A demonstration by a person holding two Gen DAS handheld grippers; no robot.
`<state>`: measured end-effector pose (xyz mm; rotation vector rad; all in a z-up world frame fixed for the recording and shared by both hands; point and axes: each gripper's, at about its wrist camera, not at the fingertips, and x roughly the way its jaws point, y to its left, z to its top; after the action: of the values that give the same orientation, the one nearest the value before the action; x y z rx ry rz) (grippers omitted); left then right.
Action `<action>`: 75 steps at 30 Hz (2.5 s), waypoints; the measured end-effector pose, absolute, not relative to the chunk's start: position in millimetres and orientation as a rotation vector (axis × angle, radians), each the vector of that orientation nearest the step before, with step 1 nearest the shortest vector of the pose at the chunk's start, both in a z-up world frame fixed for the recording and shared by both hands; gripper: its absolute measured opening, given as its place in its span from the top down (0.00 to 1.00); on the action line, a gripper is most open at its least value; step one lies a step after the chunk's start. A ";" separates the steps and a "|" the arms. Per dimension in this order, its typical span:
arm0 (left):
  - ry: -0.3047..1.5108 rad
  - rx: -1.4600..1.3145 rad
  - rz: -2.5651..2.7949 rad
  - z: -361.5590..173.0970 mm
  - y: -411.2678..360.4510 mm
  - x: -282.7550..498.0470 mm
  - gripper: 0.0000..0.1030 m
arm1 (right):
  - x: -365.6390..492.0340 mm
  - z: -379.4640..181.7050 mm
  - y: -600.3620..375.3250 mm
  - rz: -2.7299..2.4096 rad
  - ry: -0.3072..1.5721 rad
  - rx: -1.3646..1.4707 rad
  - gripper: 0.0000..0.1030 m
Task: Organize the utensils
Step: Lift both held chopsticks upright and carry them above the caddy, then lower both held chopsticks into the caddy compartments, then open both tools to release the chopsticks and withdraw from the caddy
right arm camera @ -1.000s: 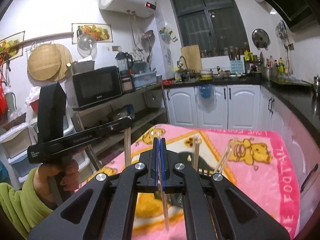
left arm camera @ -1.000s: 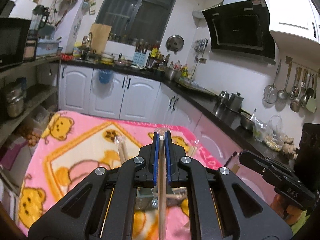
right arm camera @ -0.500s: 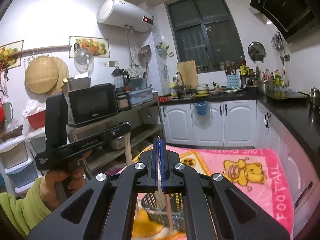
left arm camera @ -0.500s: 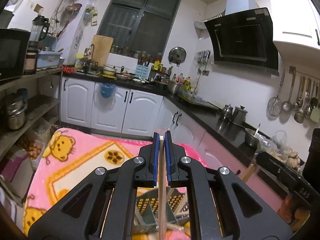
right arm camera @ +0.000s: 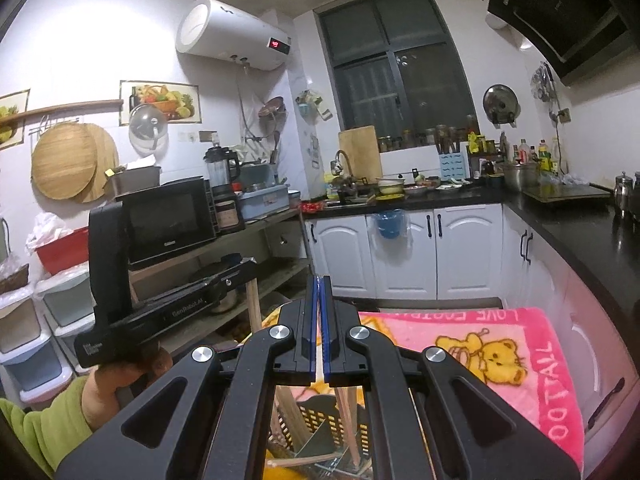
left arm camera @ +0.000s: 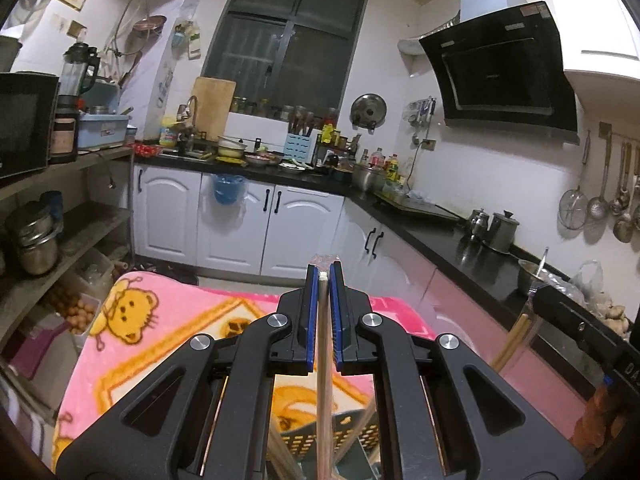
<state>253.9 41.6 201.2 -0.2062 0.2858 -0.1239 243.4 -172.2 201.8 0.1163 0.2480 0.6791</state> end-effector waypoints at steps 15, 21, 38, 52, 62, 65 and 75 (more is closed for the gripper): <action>0.355 -0.211 -0.104 158.7 42.7 279.5 0.97 | 269.6 171.5 -153.8 0.672 0.335 0.123 0.98; 0.394 -0.199 -0.113 145.3 41.7 282.0 0.97 | 276.9 154.1 -151.5 0.663 0.386 0.134 0.98; 0.465 -0.191 -0.119 124.8 40.2 260.6 0.78 | 271.1 128.7 -159.0 0.615 0.470 0.108 0.77; 0.486 -0.206 -0.095 116.6 47.8 216.6 0.47 | 236.9 121.4 -172.7 0.597 0.479 0.091 0.61; 0.495 -0.207 -0.084 108.0 46.7 185.4 0.38 | 204.0 113.6 -177.3 0.588 0.471 0.064 0.51; 0.502 -0.203 -0.085 103.5 44.7 177.3 0.33 | 194.7 109.2 -178.1 0.587 0.472 0.052 0.48; 0.541 -0.181 -0.093 83.7 39.2 157.1 0.24 | 169.6 85.6 -181.3 0.575 0.499 0.030 0.42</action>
<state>157.1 39.2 83.7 -0.1811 0.5413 -0.0930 169.6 -181.3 85.6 0.0297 0.4993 0.5752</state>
